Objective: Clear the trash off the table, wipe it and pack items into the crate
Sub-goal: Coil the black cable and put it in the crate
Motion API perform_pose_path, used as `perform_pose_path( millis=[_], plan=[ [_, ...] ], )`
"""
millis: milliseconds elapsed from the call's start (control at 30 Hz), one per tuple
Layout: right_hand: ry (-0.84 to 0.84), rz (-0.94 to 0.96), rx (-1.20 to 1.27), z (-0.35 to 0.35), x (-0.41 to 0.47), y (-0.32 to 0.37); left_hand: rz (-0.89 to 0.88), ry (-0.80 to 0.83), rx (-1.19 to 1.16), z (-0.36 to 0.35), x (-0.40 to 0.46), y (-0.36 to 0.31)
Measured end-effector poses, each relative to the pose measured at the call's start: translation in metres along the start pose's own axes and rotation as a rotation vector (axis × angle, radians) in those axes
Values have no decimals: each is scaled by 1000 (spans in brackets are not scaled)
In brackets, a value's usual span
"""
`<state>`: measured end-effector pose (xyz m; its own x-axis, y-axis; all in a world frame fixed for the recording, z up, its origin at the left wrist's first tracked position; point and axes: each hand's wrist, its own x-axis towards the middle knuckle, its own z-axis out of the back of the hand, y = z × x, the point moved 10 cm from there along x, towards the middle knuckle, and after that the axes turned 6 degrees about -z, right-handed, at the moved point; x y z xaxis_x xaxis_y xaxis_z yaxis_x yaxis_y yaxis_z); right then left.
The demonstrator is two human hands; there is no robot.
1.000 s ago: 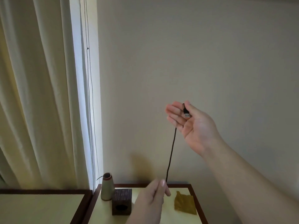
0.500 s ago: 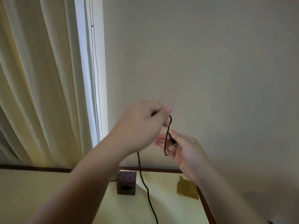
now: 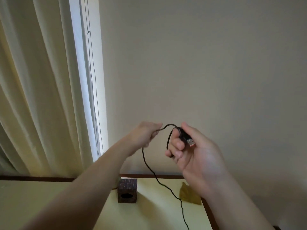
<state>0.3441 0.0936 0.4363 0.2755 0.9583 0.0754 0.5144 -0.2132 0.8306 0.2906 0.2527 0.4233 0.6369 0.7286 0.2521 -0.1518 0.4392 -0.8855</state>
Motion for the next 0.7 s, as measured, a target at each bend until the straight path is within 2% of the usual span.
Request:
perform_pose_path(
  millis=[33, 133, 200, 267, 333, 533, 633, 700],
  plan=[
    [3, 19, 4, -1, 0, 7, 34, 0, -11, -12, -7, 13],
    [-17, 89, -7, -3, 5, 28, 6, -140, 66, -37, -23, 62],
    [-36, 139, -8, -1, 9, 41, 152, -47, -19, -75, -51, 102],
    [-70, 190, -38, 5, 14, 53, 158, 59, -10, -109, -85, 120],
    [-134, 230, -93, 20, 23, 60, 154, 52, -22, -120, -112, 125],
    [-323, 250, -266, 89, 48, 47, -99, -4, 105, -91, -149, 58],
    [-381, 166, -384, 113, 54, 23, -297, -56, 237, -58, -145, -3],
    [-387, 85, -506, 118, 54, 3, -340, -61, 314, -41, -135, -41]
  ],
)
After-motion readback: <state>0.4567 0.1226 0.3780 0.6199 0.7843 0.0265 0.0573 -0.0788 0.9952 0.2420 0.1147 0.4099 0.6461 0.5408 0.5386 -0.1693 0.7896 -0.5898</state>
